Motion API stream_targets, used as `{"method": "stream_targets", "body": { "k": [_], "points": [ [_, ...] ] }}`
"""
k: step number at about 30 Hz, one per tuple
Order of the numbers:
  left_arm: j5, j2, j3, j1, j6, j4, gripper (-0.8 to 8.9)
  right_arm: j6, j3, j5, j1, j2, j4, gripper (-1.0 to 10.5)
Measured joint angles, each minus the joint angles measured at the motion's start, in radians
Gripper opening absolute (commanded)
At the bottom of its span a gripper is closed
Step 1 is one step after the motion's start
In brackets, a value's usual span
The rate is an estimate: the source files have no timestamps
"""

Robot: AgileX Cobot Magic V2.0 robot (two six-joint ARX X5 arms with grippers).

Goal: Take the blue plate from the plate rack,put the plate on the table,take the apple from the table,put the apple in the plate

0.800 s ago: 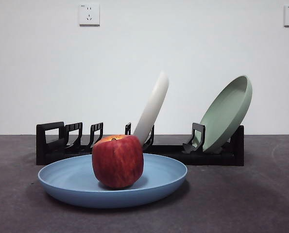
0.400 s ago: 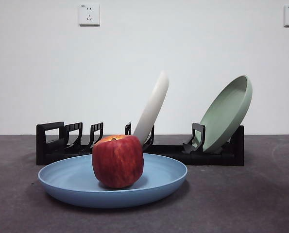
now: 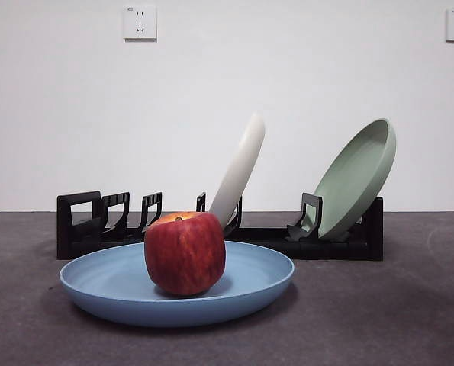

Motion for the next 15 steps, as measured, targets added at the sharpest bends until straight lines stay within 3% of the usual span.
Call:
{"method": "stream_targets", "body": {
  "k": [15],
  "points": [
    [0.000, 0.000, 0.000, 0.000, 0.000, 0.000, -0.01, 0.007, 0.000, 0.008, 0.003, 0.000, 0.000, 0.0]
  ]
}}
